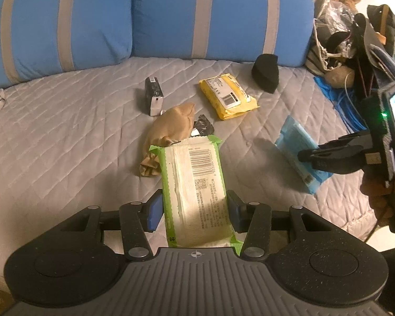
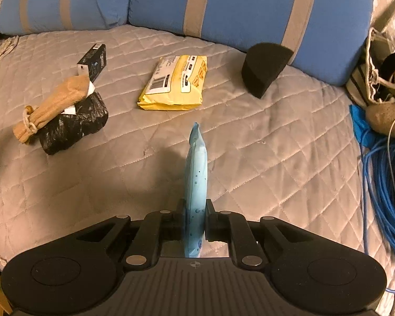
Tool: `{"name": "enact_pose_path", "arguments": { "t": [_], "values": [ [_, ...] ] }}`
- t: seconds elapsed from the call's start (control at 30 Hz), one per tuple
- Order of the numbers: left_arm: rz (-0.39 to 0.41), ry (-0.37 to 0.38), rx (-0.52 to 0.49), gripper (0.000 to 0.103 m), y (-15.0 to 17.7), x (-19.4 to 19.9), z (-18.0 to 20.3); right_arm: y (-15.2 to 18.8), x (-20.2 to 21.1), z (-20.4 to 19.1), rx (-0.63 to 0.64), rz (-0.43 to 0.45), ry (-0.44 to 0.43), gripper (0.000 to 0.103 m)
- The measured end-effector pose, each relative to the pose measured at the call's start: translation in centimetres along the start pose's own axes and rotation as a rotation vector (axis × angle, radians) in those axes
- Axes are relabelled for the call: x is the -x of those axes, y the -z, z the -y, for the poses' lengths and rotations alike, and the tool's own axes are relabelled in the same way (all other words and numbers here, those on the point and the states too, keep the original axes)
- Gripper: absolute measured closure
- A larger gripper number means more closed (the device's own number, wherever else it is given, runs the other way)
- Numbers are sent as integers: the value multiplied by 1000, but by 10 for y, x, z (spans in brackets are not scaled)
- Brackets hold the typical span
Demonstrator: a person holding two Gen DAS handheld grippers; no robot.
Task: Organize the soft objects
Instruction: 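Close the right gripper on the light-blue packet and lift it, then carry the wipes pack and light-blue packet over the cardboard box with both grippers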
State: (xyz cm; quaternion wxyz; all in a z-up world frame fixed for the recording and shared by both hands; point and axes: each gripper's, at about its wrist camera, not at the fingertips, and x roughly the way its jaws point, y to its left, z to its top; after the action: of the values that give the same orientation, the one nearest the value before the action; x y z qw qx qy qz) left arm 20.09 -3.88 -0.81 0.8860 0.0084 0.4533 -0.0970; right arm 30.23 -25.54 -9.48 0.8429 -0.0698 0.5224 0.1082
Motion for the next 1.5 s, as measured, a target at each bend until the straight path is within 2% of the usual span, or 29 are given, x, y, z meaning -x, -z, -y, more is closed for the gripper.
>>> {"name": "enact_pose_path", "arguments": {
  "t": [0.2, 0.43, 0.63, 1.03, 1.5],
  "values": [
    [4, -29, 5, 55, -4, 1, 6, 7, 33, 1, -39, 58, -17, 88],
    [8, -12, 10, 55, -3, 7, 20, 30, 71, -13, -4, 112, -63, 88],
    [-21, -2, 19, 55, 6, 8, 30, 54, 95, -21, 1, 135, -82, 88],
    [-27, 14, 12, 55, 42, 25, 36, 91, 137, -28, -116, 145, -217, 88],
    [-66, 51, -1, 55, 90, 49, 33, 130, 160, -53, -139, 104, -288, 88]
  ]
}}
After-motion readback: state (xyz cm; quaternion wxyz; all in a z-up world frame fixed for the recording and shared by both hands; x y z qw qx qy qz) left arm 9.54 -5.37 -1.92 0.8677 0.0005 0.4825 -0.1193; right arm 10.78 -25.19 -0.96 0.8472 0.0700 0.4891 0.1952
